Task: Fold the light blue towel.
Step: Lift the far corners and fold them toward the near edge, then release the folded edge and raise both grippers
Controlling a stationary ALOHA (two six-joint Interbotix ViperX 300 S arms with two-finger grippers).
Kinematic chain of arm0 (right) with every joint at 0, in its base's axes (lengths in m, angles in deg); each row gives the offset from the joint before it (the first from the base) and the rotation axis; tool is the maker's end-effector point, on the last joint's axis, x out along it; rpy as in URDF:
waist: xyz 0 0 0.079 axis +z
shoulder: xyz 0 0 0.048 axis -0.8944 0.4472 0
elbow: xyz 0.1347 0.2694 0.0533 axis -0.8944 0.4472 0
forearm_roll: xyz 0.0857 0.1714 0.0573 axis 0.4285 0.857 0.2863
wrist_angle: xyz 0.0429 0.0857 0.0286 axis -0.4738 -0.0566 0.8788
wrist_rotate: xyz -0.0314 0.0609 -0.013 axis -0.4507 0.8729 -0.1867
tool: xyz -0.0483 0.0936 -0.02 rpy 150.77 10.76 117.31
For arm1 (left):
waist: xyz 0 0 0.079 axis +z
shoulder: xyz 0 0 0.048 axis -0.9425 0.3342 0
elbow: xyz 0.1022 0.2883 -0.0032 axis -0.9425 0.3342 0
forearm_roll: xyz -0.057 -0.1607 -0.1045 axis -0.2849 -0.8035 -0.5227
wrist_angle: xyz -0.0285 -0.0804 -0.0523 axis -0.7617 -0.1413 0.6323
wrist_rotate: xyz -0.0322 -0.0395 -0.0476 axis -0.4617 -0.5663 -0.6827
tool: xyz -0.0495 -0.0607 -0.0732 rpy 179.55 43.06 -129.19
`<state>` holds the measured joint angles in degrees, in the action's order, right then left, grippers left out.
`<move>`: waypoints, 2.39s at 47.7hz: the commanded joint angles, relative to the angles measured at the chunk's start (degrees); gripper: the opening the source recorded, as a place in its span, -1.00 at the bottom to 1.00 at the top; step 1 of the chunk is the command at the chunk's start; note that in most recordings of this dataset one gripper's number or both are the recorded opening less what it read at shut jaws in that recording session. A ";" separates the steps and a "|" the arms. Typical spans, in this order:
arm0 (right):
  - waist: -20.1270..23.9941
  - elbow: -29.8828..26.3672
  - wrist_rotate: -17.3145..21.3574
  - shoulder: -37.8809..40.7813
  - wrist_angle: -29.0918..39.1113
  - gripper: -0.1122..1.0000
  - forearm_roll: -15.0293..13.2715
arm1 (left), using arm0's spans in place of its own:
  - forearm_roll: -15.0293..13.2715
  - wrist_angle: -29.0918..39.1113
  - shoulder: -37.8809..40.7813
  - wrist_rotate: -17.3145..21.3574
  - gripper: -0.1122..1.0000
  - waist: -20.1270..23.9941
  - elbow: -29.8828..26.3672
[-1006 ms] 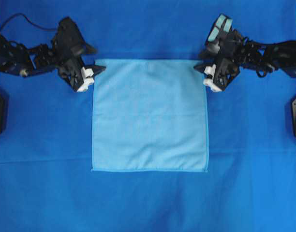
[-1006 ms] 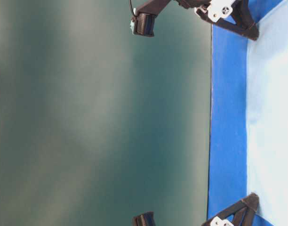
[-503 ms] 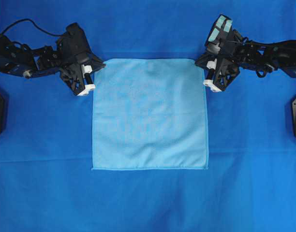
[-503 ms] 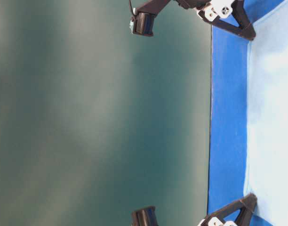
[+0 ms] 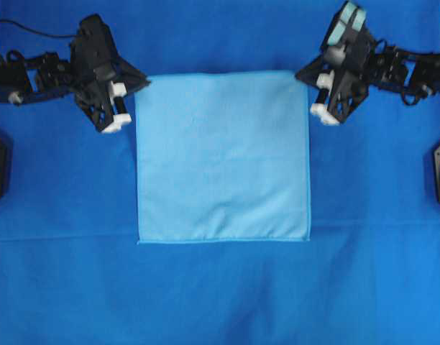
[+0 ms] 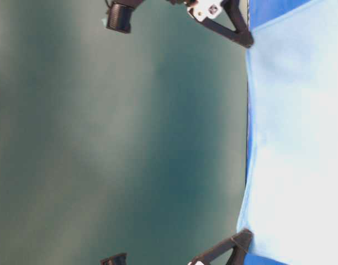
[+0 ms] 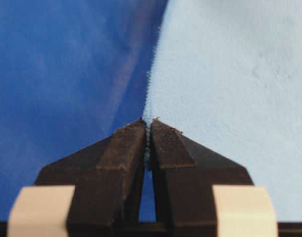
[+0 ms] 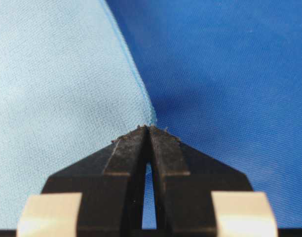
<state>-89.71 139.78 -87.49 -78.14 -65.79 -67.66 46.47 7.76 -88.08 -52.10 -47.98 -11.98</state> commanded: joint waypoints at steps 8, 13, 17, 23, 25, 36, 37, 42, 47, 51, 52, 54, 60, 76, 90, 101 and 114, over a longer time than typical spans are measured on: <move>5.45 -0.09 0.79 -4.13 4.13 -0.76 0.18 | -0.09 2.72 -1.93 -1.32 -0.58 -6.86 -0.26; 9.58 0.70 1.67 -4.39 5.63 -0.76 1.41 | -0.26 4.92 -1.93 -2.64 -0.58 -10.81 -0.18; 12.92 0.97 2.99 -4.48 6.77 -0.76 2.55 | -0.26 5.71 -1.85 -5.01 -0.58 -14.68 -0.26; 18.19 1.23 5.80 -4.57 8.26 -0.76 3.16 | -0.26 5.89 -1.85 -8.70 -0.58 -19.25 -0.18; 19.78 1.23 6.86 -4.57 8.61 -0.76 3.08 | -0.26 5.98 -1.85 -9.76 -0.58 -20.74 -0.09; 27.69 1.67 13.54 -4.48 9.49 -0.76 3.16 | -0.26 5.71 -0.88 -16.52 -0.58 -30.06 -0.70; 28.21 1.67 14.06 -4.48 9.32 -0.76 3.16 | -0.26 5.71 -0.70 -17.05 -0.58 -30.76 -0.88; 30.50 1.85 16.44 -4.48 9.32 -0.76 3.16 | -0.26 5.80 0.18 -18.90 -0.58 -33.49 -1.41; 31.99 2.02 18.46 -4.22 8.70 -0.76 3.25 | -0.26 5.54 1.49 -19.34 -0.58 -35.07 -1.49; 32.34 2.11 19.25 -3.52 7.91 -0.76 3.16 | -0.26 5.19 2.64 -19.42 -0.58 -35.16 -1.32; 32.34 2.11 19.34 -3.25 7.73 -0.76 3.25 | -0.26 5.01 2.99 -19.42 -0.58 -35.07 -1.23; 32.34 2.11 19.51 -2.46 7.21 -0.76 3.16 | -0.26 4.66 3.52 -19.42 -0.58 -35.07 -1.14; 33.13 2.11 20.13 -0.70 6.24 -0.76 3.34 | -0.35 3.87 3.87 -19.69 -0.58 -36.65 -1.14; 36.12 2.20 20.83 -0.35 3.96 -0.74 3.52 | -0.35 0.44 4.22 -19.69 -0.58 -40.69 -1.14; 36.12 0.88 20.83 1.14 4.13 0.38 4.04 | -0.62 0.79 4.48 -20.13 -0.17 -39.90 -1.05; 36.12 0.88 20.65 -0.26 4.31 0.37 3.78 | -0.62 2.20 2.81 -20.39 0.91 -39.99 -1.41; 35.16 3.60 20.04 -9.76 7.65 0.37 2.72 | -0.53 7.65 -3.87 -20.21 0.85 -39.20 -1.58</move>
<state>-53.85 143.12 -67.37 -84.38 -58.58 -64.76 45.94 14.36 -88.96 -72.40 -87.97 -12.60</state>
